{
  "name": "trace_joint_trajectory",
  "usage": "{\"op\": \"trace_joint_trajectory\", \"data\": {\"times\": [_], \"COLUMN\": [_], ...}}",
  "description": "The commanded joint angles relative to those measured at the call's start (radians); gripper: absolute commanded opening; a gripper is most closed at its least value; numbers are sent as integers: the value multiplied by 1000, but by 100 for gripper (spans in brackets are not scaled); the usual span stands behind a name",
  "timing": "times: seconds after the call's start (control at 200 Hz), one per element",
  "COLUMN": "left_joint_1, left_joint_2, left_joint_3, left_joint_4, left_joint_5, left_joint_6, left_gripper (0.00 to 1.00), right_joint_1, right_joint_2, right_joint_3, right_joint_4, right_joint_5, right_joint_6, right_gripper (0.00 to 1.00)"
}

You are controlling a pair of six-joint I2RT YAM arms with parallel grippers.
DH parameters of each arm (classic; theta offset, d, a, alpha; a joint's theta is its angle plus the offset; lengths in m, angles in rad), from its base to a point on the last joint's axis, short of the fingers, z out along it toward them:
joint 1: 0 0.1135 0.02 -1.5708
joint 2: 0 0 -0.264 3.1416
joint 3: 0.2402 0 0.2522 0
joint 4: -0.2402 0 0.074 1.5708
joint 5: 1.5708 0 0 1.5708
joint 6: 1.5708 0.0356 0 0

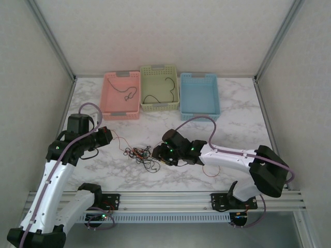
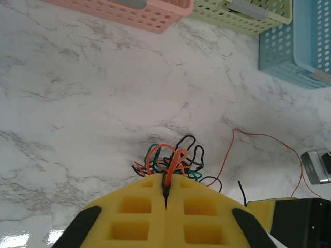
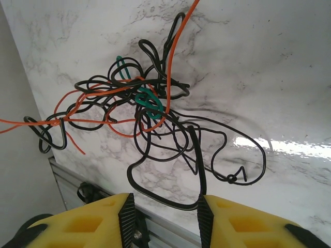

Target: Untangle the cables

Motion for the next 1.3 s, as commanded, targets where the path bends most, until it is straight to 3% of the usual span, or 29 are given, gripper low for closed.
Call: {"op": "trace_joint_trajectory", "data": {"times": [0.0,0.606,0.851,1.296], "left_joint_1": [-7,-7,-6,-6], "left_joint_2": [-7,-3,-4,0], "left_joint_3": [-14,-16,-16,-17], "left_joint_4": [9,10,9,11], "left_joint_5": [7,5,4,2], "left_joint_6": [16,15,15,14], "left_gripper": [0,0,0,0], "right_joint_1": [7,8,8,26], "right_joint_2": [14,15,-46,5], "right_joint_3": [21,5,50,53], "right_joint_4": [21,-64,-358,-72], "right_joint_5": [33,58,276,98], "right_joint_6": [45,90,-20,-18], "right_gripper": [40,42,42,42]}}
